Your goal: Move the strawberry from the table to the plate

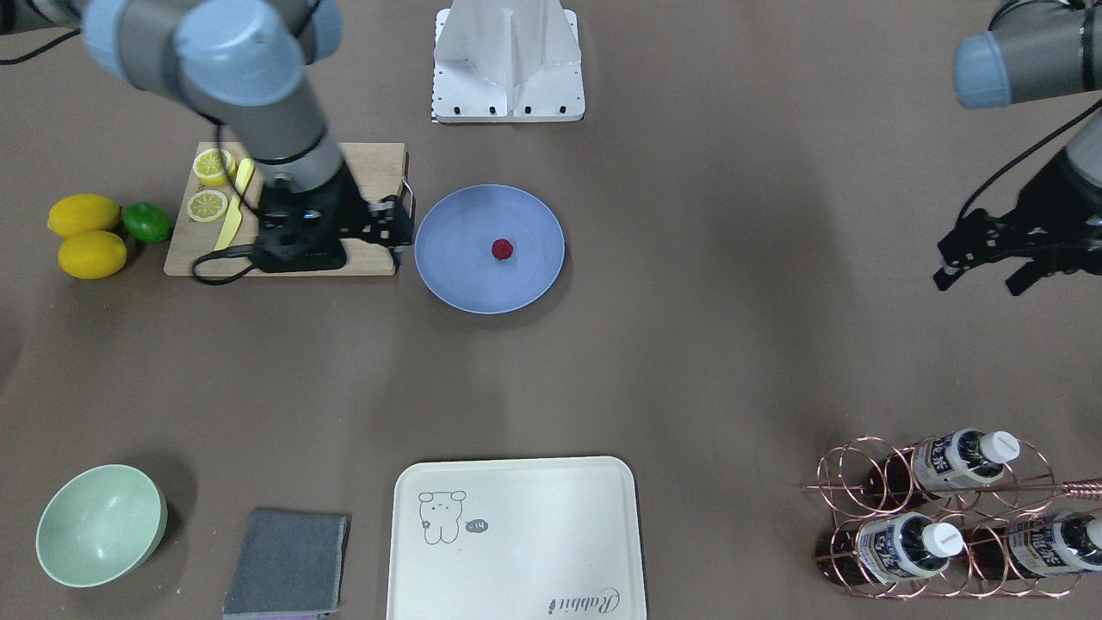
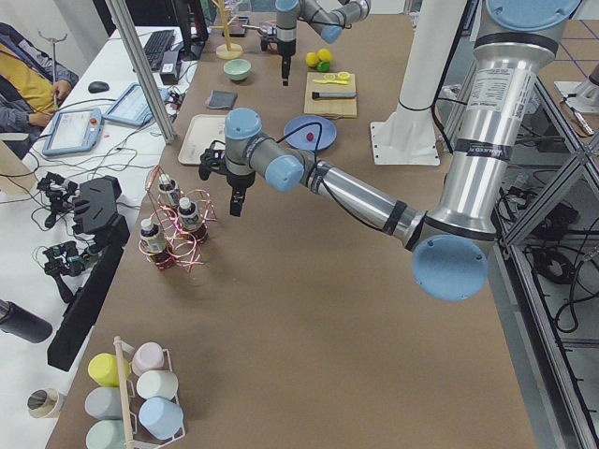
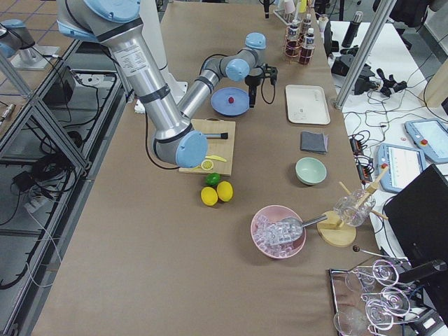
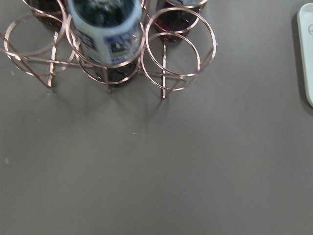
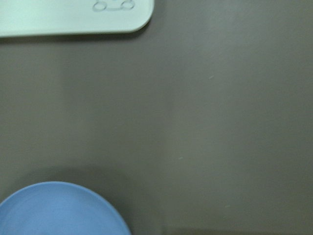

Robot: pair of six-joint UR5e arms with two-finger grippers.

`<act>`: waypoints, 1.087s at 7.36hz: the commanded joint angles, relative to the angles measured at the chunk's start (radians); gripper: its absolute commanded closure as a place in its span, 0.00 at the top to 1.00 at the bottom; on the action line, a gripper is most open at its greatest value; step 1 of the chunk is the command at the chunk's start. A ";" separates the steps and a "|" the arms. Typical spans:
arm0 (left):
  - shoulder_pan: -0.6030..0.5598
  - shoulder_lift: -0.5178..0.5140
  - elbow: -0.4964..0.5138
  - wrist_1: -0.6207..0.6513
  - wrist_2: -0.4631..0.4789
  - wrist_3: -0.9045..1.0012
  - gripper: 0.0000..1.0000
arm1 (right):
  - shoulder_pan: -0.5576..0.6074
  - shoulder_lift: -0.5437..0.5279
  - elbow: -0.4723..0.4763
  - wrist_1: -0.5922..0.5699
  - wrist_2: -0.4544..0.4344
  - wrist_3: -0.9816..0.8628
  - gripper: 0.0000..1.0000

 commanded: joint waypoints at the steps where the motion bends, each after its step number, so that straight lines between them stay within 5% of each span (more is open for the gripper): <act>1: -0.166 0.016 0.003 0.171 -0.031 0.319 0.97 | 0.298 -0.207 0.015 -0.020 0.105 -0.475 1.00; 5: -0.257 0.166 0.003 0.161 -0.032 0.486 0.97 | 0.694 -0.274 -0.132 -0.204 0.099 -1.149 1.00; 8: -0.278 0.212 0.008 0.090 -0.032 0.475 0.97 | 0.776 -0.288 -0.289 -0.184 0.096 -1.193 1.00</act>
